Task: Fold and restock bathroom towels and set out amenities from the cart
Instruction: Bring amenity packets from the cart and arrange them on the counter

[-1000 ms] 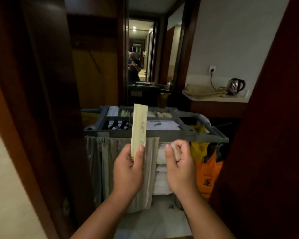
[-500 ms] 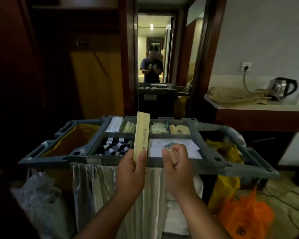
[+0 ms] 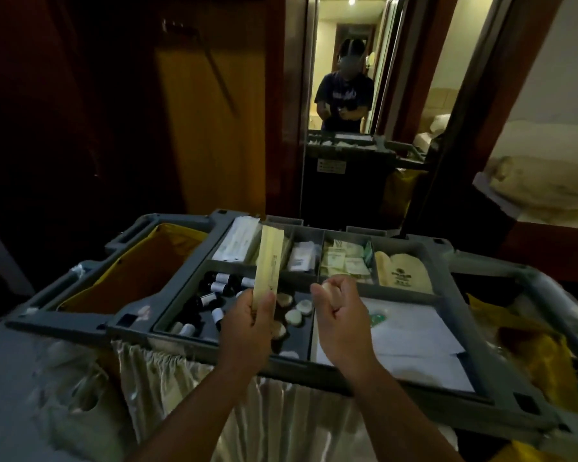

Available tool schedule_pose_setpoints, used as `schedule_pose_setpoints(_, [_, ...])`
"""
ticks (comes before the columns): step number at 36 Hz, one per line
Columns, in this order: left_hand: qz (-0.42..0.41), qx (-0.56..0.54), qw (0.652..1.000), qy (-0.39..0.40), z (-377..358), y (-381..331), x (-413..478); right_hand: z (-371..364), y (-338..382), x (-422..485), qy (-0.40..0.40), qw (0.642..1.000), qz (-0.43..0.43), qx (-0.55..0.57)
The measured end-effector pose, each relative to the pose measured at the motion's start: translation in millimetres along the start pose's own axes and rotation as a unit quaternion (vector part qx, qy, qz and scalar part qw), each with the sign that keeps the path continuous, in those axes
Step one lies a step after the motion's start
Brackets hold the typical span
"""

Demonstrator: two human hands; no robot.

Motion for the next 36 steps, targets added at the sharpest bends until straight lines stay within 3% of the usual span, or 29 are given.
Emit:
schedule_pose_setpoints(9, [0.056, 0.046, 0.997, 0.021, -43.9, 79.5, 99.1, -67.8, -71.0, 99.0, 0.114, 0.975, -0.066, -0.178])
schedule_pose_setpoints(15, [0.096, 0.065, 0.992, 0.055, -58.7, 99.0, 126.5, -108.7, -101.0, 125.0, 0.29, 0.875, -0.061, -0.384])
schedule_pose_setpoints(18, [0.125, 0.061, 0.989, 0.057, -68.7, 105.5, 136.5, -120.6, -112.1, 132.0, 0.316, 0.837, -0.004, -0.447])
schedule_pose_setpoints(23, [0.137, 0.071, 0.987, 0.041, -74.7, 116.3, 148.5, -128.4, -121.5, 140.5, 0.36, 0.807, -0.006, -0.469])
schedule_pose_setpoints(25, [0.136, 0.07, 0.987, 0.039, -75.7, 120.5, 154.1, -126.5, -123.5, 148.3, 0.323, 0.853, -0.014, -0.41])
schedule_pose_setpoints(27, [0.133, 0.067, 0.988, 0.034, -74.9, 120.7, 161.2, -120.2, -116.4, 160.7, 0.242, 0.925, -0.034, -0.29])
schedule_pose_setpoints(29, [0.141, 0.052, 0.988, 0.041, -74.5, 119.9, 169.9, -116.9, -108.1, 179.4, 0.179, 0.969, -0.054, -0.163])
schedule_pose_setpoints(32, [0.142, 0.056, 0.986, 0.072, -77.2, 118.8, 184.1, -130.0, -100.0, 215.4, 0.189, 0.976, -0.099, -0.043])
schedule_pose_setpoints(36, [0.171, 0.076, 0.979, 0.077, -78.3, 121.6, 207.3, -150.9, -98.0, 263.4, 0.15, 0.981, -0.121, 0.017])
Point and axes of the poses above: each hand's wrist, its own x-axis towards the middle knuckle, its own z-axis out of the back of the hand, y = z × x, the point moved 3 cm from there along x, towards the middle knuckle
